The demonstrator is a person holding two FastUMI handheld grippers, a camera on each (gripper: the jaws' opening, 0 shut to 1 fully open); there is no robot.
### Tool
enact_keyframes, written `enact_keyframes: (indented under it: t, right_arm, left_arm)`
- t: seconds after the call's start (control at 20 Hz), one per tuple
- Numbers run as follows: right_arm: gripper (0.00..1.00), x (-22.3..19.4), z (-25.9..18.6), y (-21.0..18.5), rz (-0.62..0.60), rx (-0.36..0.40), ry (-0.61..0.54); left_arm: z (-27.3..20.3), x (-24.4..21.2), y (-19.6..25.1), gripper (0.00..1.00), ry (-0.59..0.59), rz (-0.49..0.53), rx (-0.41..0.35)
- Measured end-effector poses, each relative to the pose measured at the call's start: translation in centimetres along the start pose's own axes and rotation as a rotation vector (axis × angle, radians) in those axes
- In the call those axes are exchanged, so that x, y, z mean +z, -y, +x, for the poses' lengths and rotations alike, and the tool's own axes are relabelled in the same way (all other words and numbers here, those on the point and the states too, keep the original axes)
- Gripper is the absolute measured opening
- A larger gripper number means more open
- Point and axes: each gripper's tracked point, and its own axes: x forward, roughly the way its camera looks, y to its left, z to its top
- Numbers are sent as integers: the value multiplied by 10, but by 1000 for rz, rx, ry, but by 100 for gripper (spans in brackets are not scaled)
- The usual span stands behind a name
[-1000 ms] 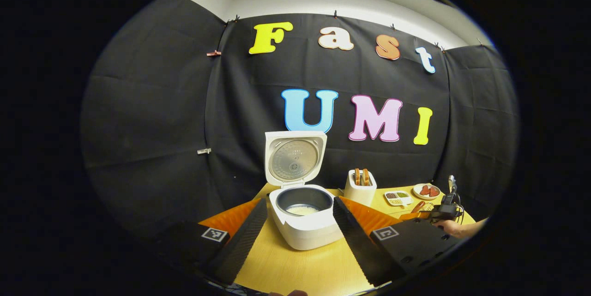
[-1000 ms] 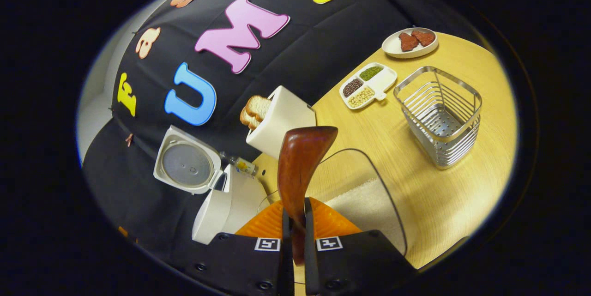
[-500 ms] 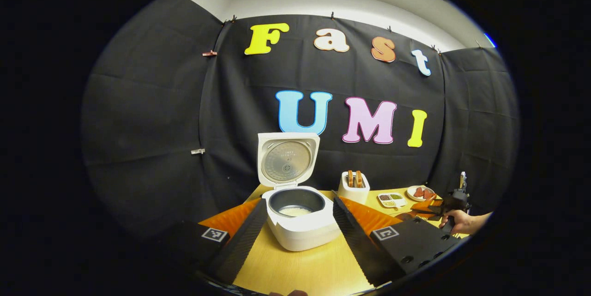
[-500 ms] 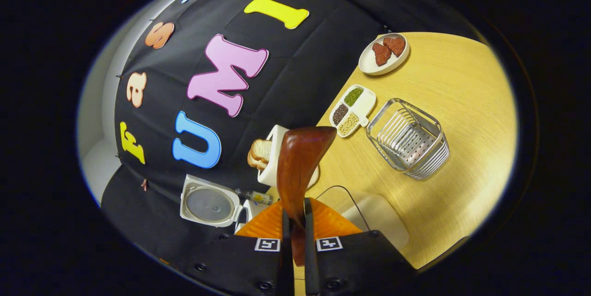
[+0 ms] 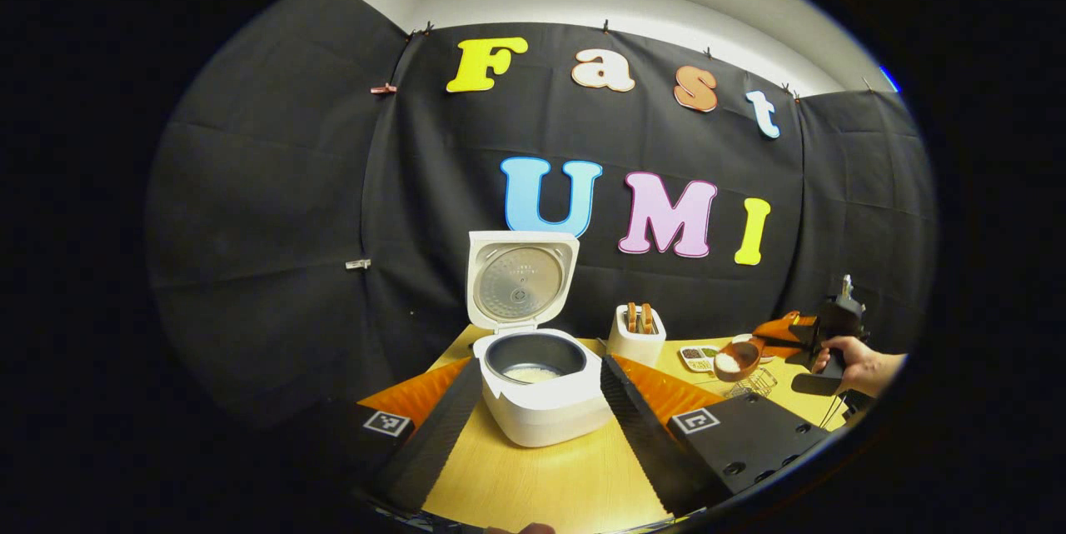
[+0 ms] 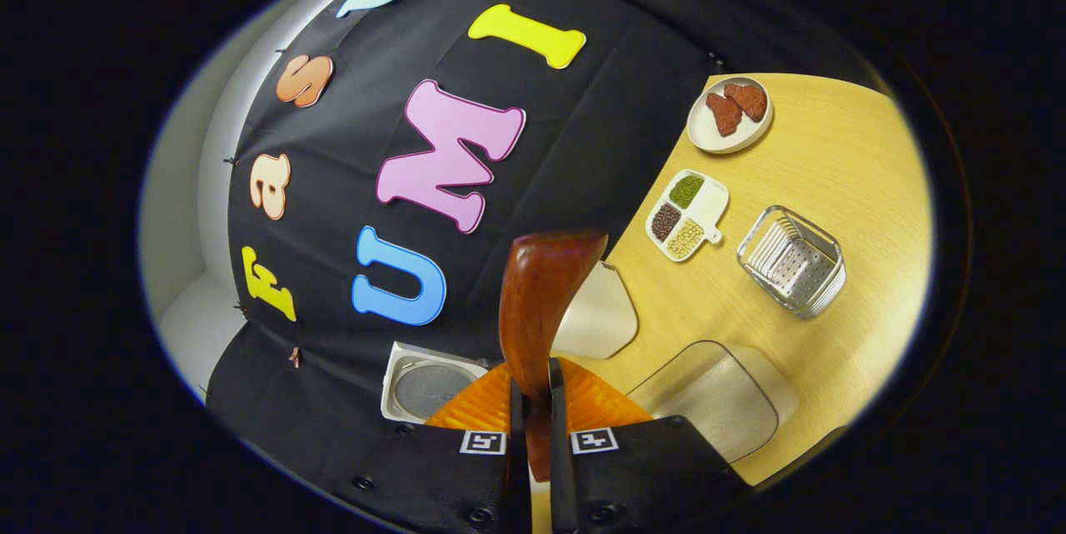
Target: Close the left gripper, press the button to open the rice cooker; take a wooden spoon from the chopstick holder with the right hand, scoop a spoonful of rice and pour it into the rice cooker, then put the wooden spoon back into the chopstick holder.
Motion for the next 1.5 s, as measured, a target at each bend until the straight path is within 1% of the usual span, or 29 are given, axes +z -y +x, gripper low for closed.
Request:
enact_keyframes:
  t: [0.1, 0.3, 0.45, 0.65, 0.85, 1.0, 1.15, 1.3, 1.5]
  right_arm:
    - [13, -3, 9, -25, -18, 13, 3]
    - [13, -22, 34, -71, -48, 34, -16]
    - [13, -47, 55, -103, -59, 51, -43]
    - [13, -86, 90, -139, -56, 77, -88]
    - [13, -121, 129, -163, -124, 75, -107]
    - [13, -150, 157, -179, -204, 89, -126]
    - [13, -181, 185, -182, -318, 82, -155]
    - [13, -195, 207, -183, -436, 79, -138]
    - [13, -206, 231, -175, -626, 61, -121]
  left_arm:
    - [-1, -5, -3, 97, -12, 4, -1]
    - [-5, -2, -8, 95, -3, 0, 1]
    - [-4, 0, -13, 95, 6, -8, 8]
    - [-3, 1, -24, 95, 15, 13, 27]
    - [-2, 0, -40, 95, 20, 26, 51]
    - [-1, -4, -52, 95, 8, 14, 63]
    - [-3, -6, -67, 96, 6, 5, 93]
    - [-6, -12, -80, 95, -7, -2, 120]
    - [-14, -22, -94, 95, -22, -13, 160]
